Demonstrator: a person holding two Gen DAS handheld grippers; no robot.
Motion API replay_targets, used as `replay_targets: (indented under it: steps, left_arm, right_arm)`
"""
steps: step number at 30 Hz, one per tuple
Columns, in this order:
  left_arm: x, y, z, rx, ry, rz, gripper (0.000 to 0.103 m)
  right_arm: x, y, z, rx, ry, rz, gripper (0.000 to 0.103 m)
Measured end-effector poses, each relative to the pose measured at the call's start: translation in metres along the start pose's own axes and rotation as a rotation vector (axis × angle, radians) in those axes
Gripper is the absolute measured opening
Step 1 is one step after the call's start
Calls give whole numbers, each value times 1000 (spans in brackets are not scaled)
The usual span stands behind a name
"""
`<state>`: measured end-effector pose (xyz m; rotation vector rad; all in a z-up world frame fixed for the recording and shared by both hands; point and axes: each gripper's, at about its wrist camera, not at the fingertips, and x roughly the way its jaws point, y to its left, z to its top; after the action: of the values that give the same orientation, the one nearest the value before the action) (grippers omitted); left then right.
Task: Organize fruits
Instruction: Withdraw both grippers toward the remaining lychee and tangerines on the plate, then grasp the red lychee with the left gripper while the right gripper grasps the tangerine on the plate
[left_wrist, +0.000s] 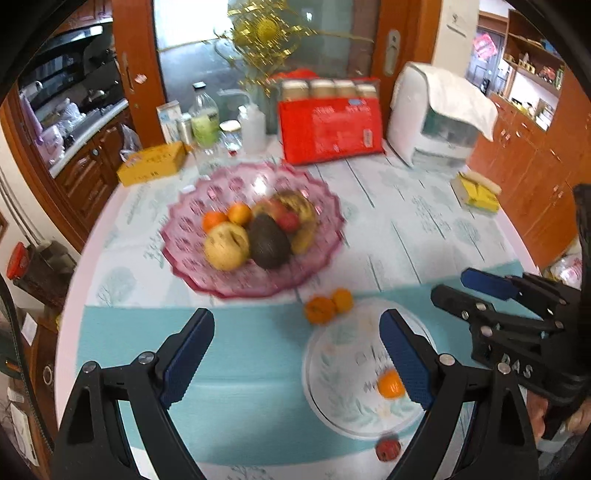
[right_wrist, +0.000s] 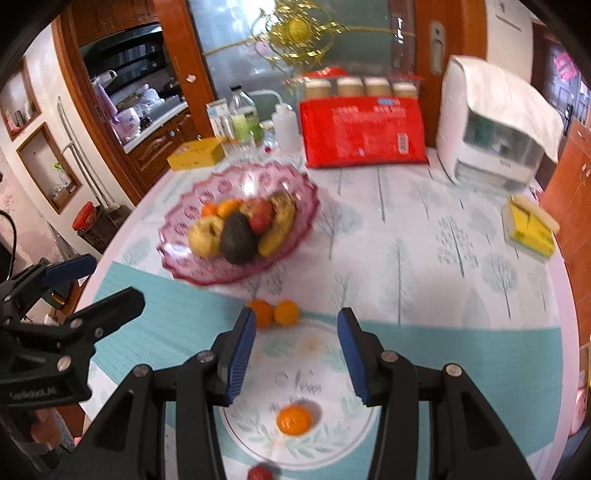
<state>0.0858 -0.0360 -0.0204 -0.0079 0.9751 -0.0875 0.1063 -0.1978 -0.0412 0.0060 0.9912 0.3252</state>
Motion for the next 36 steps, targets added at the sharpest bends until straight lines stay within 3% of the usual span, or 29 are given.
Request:
replay_targets:
  steps: [10,21,27,29,36]
  left_arm:
    - [48,-37,-88,77,181,-98,90]
    - [70,-70,-136,155,293,-216,90]
    - [88,-82,-154,164,387,-288,66]
    - [94,-83,-158,154,413,-305,53]
    - [100,-80,-162,111,418,-350,37]
  right_arm:
    - [27,-24,-62,42,89,-54,46]
    - [41,-33,-100,86,139,-56,46]
    - [43,-36,-106,108,143,-53,46]
    - [43,-35,-107,109,142,-49,46]
    - [48,-30,-110,103,153,-39,46]
